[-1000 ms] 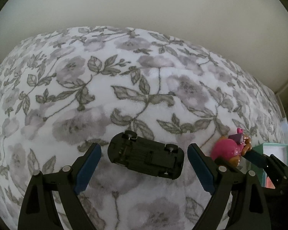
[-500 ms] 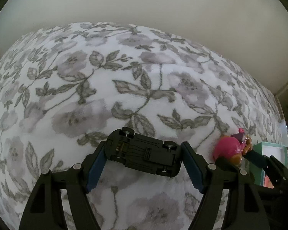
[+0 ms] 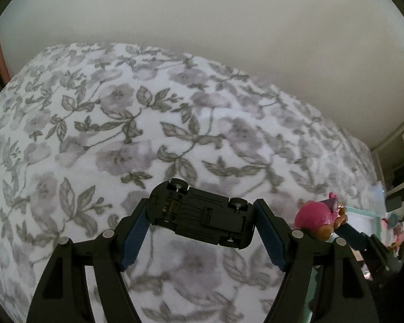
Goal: Organize rigid objects
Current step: 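Carry the black car with the left tool into the tray while the right tool carries the doll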
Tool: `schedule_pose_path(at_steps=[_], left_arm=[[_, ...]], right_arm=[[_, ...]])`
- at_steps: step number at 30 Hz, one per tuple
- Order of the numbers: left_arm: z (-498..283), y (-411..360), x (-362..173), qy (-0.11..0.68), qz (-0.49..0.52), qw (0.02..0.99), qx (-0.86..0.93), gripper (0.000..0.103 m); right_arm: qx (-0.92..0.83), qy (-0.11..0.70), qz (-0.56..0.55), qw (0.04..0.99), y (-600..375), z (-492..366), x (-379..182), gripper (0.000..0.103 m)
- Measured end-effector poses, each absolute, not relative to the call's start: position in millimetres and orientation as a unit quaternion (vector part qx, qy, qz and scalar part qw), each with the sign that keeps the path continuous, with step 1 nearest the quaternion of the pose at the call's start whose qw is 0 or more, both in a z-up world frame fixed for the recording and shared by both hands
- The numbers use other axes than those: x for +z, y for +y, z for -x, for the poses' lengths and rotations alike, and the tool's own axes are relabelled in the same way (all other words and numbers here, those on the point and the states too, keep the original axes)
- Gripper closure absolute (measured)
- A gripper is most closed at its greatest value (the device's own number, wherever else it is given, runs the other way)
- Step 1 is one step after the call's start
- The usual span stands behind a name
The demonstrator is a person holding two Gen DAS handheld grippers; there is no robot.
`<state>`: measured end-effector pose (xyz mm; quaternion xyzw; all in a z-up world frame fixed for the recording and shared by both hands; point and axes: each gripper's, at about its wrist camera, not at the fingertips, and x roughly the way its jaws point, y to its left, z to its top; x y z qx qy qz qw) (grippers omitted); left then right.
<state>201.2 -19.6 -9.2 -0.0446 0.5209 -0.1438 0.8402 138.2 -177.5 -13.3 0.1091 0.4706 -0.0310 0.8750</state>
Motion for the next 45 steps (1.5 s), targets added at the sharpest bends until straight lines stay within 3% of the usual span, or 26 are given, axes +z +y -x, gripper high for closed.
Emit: schedule_pose_path(at_steps=[9,17,32,45], left_arm=[[-149.4,-46.5,45.5,0.496,0.046,0.852,-0.164,0.026],[-100.4,-84.5,60.1,0.492,0.038,0.848,-0.195,0.026],[-35.4,-158.8,15.8,0.547,0.004,0.802,-0.239,0.026],[-31.5,-169.8,-25.4,0.590,-0.024,0.773,-0.230,0.026]], right_arm=[[-0.059,0.448,-0.129,0.883,-193.8,-84.5,24.8,0.026],[-0.099,0.445,-0.171,0.873,-225.8,-27.6,35.9,0.026],[-0.219,0.533,-0.203,0.791,-304.2,50.8,-13.0,0.026],[-0.211,0.574,-0.181,0.771,-302.6,51.6,-40.2,0.026]])
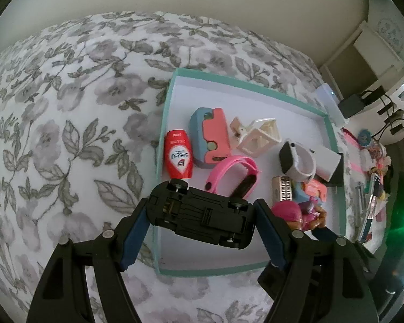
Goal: Organize rigid objects
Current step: 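Carry the black car with the left tool into the tray while the right tool carries the doll, then open both tools to release the car and doll in the tray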
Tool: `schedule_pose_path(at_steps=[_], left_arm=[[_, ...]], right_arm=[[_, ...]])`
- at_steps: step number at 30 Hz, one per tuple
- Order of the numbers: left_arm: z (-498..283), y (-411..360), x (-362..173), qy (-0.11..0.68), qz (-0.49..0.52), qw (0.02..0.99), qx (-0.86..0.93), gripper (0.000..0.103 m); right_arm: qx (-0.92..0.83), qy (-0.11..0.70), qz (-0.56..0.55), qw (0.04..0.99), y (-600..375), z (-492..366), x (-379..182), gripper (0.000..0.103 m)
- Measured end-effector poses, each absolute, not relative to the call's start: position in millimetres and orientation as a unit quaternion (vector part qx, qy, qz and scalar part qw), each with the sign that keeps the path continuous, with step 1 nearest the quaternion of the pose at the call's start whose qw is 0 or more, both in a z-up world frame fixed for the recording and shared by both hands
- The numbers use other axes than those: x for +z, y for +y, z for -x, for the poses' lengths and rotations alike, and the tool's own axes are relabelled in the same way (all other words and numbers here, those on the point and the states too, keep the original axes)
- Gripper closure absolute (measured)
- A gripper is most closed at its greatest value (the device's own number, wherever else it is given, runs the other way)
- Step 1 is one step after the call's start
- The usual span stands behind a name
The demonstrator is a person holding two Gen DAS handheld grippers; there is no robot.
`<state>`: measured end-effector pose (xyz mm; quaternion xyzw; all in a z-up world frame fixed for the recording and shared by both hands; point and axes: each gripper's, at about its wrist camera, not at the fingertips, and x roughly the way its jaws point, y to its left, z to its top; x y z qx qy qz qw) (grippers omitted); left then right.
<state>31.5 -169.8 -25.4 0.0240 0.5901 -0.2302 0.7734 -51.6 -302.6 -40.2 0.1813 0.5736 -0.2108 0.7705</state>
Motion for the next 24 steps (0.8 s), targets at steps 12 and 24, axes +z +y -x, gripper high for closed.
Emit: schedule_pose_path(at_steps=[12,24], left_arm=[[-34.7,-162.1,-30.9,0.599,-0.014,0.769,-0.223,0.025],[-41.3,-131.4,-17.9,0.555,-0.052,0.818,-0.144,0.015]], right_arm=[[-0.208,0.576,-0.169,0.772,-298.5,47.5,-39.8,0.025],[-0.200,0.572,-0.160,0.779,-299.3,46.1,-38.7,0.019]])
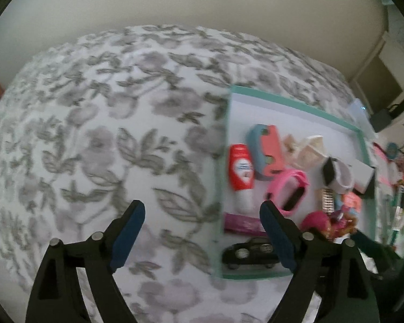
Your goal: Organize rigid objects
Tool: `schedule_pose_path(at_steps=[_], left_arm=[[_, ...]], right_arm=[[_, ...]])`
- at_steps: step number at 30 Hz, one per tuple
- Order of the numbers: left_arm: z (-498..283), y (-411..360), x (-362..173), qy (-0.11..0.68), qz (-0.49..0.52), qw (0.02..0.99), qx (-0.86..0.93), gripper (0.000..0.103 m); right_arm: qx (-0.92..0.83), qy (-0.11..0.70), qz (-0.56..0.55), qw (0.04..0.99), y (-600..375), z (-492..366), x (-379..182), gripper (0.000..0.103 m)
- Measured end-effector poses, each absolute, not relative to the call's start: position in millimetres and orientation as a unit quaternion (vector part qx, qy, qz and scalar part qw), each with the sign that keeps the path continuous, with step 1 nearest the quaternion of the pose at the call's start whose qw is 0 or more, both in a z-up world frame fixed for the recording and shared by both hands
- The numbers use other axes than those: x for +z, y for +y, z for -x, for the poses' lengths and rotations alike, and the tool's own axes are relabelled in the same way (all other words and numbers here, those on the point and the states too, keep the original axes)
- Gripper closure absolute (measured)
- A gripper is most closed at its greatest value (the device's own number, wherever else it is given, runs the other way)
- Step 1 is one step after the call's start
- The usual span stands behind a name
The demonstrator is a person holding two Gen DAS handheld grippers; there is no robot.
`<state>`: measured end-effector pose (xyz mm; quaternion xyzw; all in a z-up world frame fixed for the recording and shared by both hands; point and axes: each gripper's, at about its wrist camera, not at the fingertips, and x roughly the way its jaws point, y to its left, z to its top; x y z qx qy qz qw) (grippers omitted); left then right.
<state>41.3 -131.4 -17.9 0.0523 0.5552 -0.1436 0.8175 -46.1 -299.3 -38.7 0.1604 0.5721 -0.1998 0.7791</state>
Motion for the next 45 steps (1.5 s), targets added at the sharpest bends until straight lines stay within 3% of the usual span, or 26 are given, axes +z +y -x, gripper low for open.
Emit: schedule_pose_path(at_steps=[5,8,13,45], left_arm=[[-46.1,-116.8,-23.7,0.556,-0.060,0.820,-0.120,0.013],[-46.1,-108.7,-24.7,0.558,-0.057,0.820,-0.115,0.012],[-47.2,-98.2,-24.9,0.557,-0.048,0.822,-0.108,0.011],[-25.4,-59.2,5.3,0.517,-0.053,0.850,-0.091,0.011]], right_arm=[[-0.200,0.566,-0.167,0.782,-299.2,45.8,-37.3,0.014],[-0.200,0.563,-0.165,0.785,-299.4,45.8,-37.5,0.003],[-0.198,0.558,-0.165,0.789,-297.4,46.0,-35.8,0.000],[-0.184,0.526,-0.133,0.820,-269.1,54.3,0.4,0.000]])
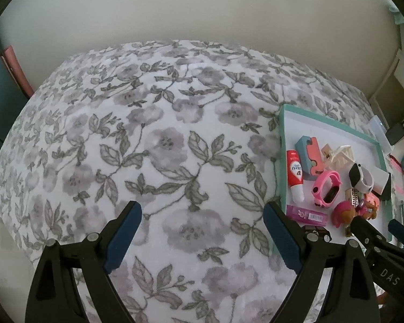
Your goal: Organize rigid objects
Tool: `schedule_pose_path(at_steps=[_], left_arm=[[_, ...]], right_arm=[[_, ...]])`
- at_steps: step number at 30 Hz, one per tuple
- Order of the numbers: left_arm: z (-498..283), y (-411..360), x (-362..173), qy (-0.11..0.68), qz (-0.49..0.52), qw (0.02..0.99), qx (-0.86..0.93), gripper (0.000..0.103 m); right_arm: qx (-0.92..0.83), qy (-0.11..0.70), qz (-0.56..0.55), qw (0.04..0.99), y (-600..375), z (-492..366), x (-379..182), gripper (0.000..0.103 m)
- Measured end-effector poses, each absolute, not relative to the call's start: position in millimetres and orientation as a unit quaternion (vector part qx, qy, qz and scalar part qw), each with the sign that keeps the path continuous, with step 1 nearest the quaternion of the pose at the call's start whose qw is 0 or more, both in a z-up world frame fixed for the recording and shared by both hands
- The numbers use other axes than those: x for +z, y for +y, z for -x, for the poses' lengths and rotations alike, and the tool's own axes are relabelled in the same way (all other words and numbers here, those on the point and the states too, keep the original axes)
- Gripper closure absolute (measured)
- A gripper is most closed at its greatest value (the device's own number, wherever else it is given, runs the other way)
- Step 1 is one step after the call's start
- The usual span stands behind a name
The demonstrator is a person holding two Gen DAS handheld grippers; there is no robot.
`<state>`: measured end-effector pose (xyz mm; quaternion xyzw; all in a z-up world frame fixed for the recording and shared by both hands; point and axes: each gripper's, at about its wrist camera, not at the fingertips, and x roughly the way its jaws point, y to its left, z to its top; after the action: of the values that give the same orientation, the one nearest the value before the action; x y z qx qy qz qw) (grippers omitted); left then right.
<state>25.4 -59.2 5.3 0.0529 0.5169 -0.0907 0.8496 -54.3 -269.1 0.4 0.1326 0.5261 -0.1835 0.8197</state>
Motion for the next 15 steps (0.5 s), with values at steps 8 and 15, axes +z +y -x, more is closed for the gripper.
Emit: schedule_pose_path(at_steps=[8,15], left_arm=[[-27.1,-56.6,6.4,0.514,-0.051,0.852,-0.080,0.011],[-29.6,-55.4,3.2,0.518,-0.053,0.851,-0.069,0.011]], right_arm=[[-0.182,0.521,-0.126,0.824,-265.5,53.4,4.6,0.000],[-0.182,0.521,-0.124,0.825,-264.7,53.4,5.2,0.000]])
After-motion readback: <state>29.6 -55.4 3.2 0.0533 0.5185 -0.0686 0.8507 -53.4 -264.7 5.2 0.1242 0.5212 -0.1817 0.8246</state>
